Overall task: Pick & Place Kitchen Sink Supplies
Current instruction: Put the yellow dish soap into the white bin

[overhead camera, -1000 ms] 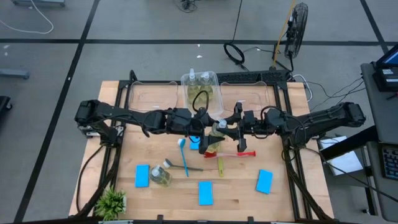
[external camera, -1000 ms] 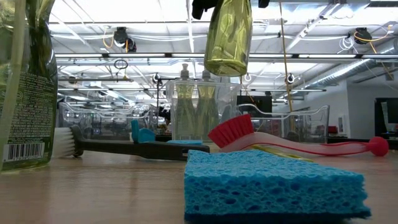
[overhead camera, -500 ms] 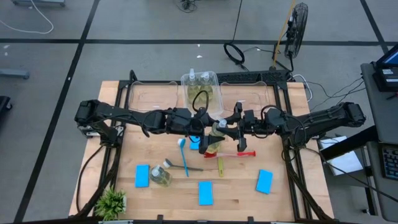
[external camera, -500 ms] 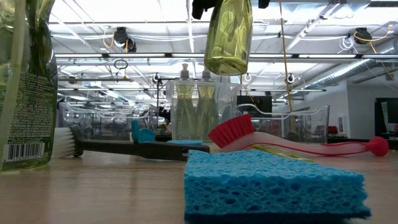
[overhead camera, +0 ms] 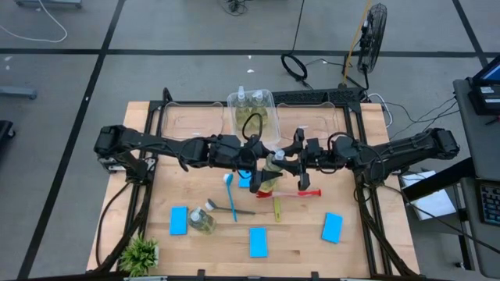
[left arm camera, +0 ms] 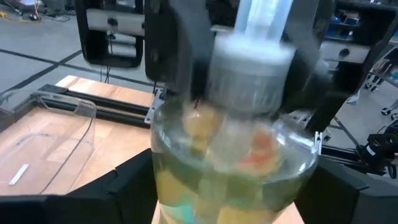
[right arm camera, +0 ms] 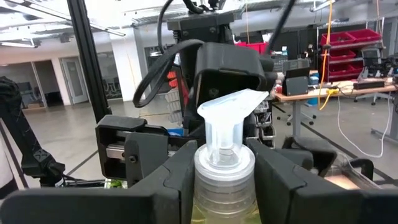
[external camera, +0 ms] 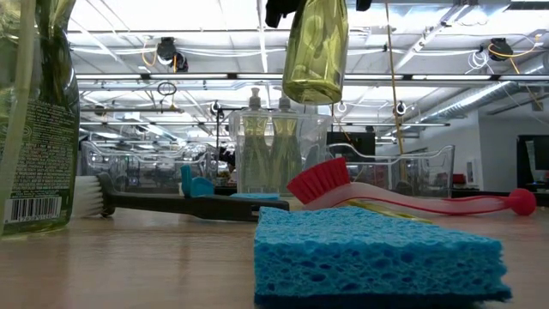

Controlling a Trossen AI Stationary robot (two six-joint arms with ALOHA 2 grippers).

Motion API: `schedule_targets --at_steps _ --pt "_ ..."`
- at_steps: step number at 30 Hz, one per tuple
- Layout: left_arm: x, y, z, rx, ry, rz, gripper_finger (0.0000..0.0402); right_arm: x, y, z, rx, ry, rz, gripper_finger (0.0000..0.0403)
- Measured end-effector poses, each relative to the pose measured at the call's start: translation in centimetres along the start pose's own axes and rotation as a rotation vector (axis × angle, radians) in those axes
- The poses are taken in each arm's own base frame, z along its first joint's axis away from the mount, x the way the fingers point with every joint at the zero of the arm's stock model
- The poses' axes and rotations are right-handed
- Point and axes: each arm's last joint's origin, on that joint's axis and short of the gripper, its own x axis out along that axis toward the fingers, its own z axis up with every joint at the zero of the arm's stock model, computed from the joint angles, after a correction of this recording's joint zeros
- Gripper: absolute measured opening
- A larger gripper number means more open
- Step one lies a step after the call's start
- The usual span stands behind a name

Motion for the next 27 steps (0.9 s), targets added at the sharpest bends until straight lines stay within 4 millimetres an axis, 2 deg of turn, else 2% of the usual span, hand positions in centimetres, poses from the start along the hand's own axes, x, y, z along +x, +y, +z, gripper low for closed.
schedule_targets --at_steps 5,12,17,24,27 --pt "0.1 0.0 -0.2 -0.003 0.012 -0.014 0.0343 0.0 0.0 0.2 0.000 -0.018 0.002 0.0111" --pt "0.1 0.0 0.0 -0.003 -0.003 -0.007 0.0342 0.0 0.0 0.3 -0.002 -0.030 0.004 0.0111" --pt "0.9 0.2 -0.8 -0.005 0.011 -0.003 0.0294 0.0 0.0 0.3 -0.002 -0.034 0.004 0.0111" --pt "1.2 0.1 -0.8 0.030 -0.016 -0.019 0.0176 0.0 0.1 0.4 0.039 -0.038 0.008 0.0110" --pt "1.2 0.1 -0.7 0.038 -0.028 -0.019 0.0169 0.0 0.1 0.4 0.040 -0.038 0.005 0.0108"
